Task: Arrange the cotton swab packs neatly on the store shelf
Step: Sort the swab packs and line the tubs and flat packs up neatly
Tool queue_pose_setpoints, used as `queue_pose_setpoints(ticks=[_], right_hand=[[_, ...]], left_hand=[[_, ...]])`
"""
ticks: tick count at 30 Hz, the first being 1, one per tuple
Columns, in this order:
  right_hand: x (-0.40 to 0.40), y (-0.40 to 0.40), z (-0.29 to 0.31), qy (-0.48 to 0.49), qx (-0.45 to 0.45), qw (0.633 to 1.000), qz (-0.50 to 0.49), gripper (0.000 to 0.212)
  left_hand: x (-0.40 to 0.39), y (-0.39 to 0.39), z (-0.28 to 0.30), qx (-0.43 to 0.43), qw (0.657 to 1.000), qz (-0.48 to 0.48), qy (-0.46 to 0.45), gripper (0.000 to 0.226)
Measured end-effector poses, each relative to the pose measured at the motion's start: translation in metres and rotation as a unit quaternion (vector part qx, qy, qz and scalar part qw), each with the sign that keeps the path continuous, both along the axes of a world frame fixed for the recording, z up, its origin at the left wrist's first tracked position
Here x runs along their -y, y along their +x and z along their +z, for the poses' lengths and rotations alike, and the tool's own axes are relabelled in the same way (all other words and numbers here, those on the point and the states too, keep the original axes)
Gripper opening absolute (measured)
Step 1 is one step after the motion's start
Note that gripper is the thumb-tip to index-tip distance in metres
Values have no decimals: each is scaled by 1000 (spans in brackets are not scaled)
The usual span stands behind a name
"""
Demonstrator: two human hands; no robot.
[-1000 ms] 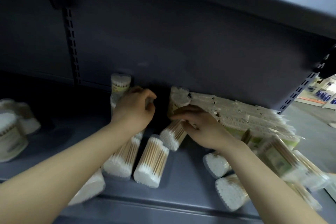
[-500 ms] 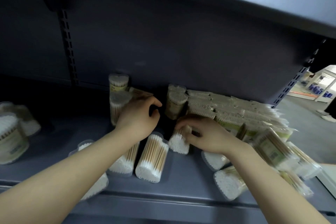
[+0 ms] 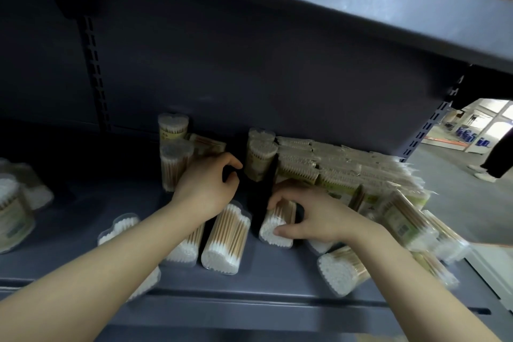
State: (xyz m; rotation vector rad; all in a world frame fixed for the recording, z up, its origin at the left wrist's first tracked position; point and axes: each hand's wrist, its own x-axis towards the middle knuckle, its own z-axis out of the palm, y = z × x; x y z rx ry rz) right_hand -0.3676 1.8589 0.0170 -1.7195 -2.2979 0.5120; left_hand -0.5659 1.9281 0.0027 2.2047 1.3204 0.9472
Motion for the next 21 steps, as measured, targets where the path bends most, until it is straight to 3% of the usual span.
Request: queue_pose_setpoints(ticks=[5,10,15,19,21], right_hand=[[0,0,-1,4,-23,1000,-12,35],[-3,5,13,32,-147,986,-75,26],[-4,11,23,62,-303,943,-121,26],[-3,14,22,62,-286,947,-132,21],[-2,11,18,43,-207,971,-116,25]], left_hand=[[2,-1,-1,12,1000,-17,-5,23],[4,-2,-1,12,999,-35,-3,24],[7,0,-2,6,999,-47,-2,28],[11,2,-2,-12,999,-42,18,27],[11,3,-1,-20,999,-35,30,27]])
